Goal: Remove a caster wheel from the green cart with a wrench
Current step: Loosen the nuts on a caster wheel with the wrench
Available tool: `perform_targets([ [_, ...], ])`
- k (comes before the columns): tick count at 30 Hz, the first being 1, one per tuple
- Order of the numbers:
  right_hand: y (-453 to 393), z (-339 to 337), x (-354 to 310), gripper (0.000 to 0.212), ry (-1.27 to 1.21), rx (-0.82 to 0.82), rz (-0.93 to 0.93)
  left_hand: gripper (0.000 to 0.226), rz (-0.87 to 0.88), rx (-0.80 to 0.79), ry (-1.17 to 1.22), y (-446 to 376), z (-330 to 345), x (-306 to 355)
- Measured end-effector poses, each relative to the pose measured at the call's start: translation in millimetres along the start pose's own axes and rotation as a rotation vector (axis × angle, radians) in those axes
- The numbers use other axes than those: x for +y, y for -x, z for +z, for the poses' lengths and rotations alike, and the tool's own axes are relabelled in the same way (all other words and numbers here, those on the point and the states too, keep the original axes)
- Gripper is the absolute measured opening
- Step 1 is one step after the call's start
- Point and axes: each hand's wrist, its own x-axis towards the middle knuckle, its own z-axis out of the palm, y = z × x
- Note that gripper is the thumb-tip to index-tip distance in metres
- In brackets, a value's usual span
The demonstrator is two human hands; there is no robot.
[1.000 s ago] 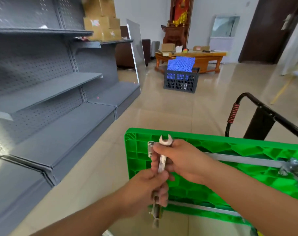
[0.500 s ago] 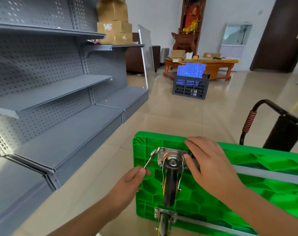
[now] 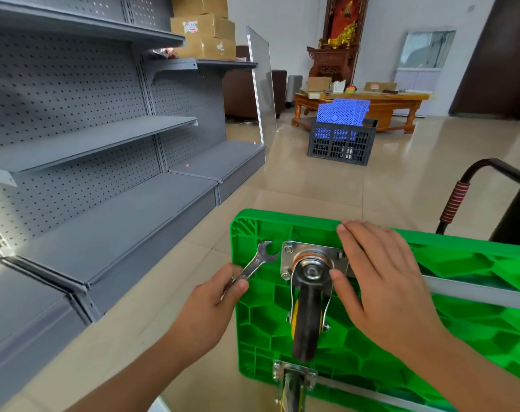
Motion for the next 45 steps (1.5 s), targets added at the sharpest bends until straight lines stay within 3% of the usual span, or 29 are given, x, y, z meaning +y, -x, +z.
perform_targets([
  [5,0,1,-2,0.056,0.014,0.013,0.018,0.019,0.034,-0.061,0.039,0,3,-9],
  [13,-3,0,-6,0.059,0.064,0.002,0.056,0.023,0.065,0.019,0.02,-8,9,0],
  [33,-9,-1,-14,0.056,0.096,-0.006,0.106,0.033,-0.021,0.13,-0.34,-34,-6,7],
  [38,-8,-1,-14,0.056,0.101,-0.008,0.106,0.048,0.087,0.191,-0.431,-46,-16,5],
  [41,-9,-1,-14,0.055,0.11,-0.003,0.116,0.064,0.101,0.168,-0.446,-46,-17,7],
  [45,-13,-2,-16,0.056,0.149,-0.013,0.134,0.067,0.076,0.166,-0.537,-44,-21,12],
])
